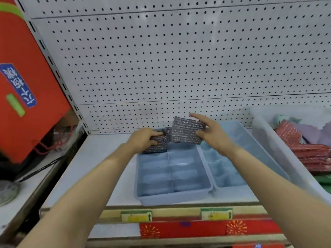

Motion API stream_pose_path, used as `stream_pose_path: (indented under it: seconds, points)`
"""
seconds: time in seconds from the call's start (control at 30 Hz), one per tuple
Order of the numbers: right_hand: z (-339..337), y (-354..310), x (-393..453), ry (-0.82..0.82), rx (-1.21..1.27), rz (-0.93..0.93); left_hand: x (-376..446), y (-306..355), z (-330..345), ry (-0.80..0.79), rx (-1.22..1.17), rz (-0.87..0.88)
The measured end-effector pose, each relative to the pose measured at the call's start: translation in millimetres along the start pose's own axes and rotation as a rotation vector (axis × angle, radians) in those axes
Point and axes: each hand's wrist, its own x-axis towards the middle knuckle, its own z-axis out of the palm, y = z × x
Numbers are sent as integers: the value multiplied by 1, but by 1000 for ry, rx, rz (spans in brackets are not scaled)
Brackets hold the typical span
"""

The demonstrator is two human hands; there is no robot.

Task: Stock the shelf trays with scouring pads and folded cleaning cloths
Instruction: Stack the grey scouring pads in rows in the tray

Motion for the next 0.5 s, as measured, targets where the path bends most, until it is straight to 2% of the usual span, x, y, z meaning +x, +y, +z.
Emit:
stream_pose_path:
  seconds: [0.13,0.2,0.27,0.33,0.4,0.47,0.5]
  points:
    - [22,7,5,-42,-142,-33,-3,-9,19,255,170,113]
    - [32,5,6,-58,-176,-43,0,-17,22,196,181,64]
    - [43,2,8,-62,-159,-35,7,-26,26,26,113,10]
    - [56,1,13,-61,-157,-48,13,-33,31,-60,-49,-33]
    - [72,-1,19,-68,-147,-67,10,-29,28,-69,-226,-94]
    - [87,-1,24,-72,-144,-83,-3,-19,11,-49,-526,-171]
    - [94,0,27,-66,-175,-99,-6,-16,3,-36,-759,-224]
